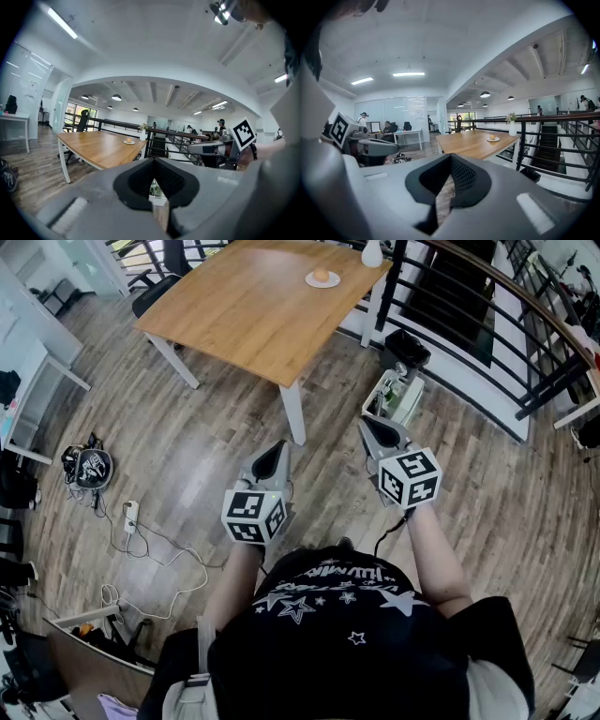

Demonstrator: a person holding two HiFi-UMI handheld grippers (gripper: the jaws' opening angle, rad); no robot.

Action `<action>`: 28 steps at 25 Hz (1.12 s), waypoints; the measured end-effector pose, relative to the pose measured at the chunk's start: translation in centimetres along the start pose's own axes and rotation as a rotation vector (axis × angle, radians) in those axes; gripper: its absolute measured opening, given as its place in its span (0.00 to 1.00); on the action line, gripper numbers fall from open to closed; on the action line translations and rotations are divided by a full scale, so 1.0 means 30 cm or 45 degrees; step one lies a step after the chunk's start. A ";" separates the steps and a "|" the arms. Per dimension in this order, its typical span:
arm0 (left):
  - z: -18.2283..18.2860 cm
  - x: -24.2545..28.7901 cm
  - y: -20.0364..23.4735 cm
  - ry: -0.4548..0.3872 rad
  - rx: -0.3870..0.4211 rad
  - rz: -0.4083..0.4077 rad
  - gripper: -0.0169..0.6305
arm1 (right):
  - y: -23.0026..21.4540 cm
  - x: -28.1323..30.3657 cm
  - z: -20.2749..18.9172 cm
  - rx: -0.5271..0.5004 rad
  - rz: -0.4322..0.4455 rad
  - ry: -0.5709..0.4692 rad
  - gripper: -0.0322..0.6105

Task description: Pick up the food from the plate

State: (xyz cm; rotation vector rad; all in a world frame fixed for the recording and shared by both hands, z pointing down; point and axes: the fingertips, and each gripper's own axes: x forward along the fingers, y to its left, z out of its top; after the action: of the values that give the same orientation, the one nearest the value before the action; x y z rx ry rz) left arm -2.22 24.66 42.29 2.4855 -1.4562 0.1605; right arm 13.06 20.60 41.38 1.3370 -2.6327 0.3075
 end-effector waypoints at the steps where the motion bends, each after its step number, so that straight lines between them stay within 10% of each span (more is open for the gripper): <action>1: -0.009 -0.002 -0.003 0.005 -0.003 -0.004 0.03 | 0.002 0.000 -0.009 0.002 0.000 0.006 0.05; 28: -0.198 -0.221 0.130 0.114 -0.065 -0.057 0.03 | 0.181 0.027 -0.126 0.095 -0.098 0.031 0.05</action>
State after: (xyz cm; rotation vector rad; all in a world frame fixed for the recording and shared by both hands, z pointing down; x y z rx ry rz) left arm -8.68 30.05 47.15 2.4351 -1.3513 0.2203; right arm 8.42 24.08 44.64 1.4436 -2.5663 0.4122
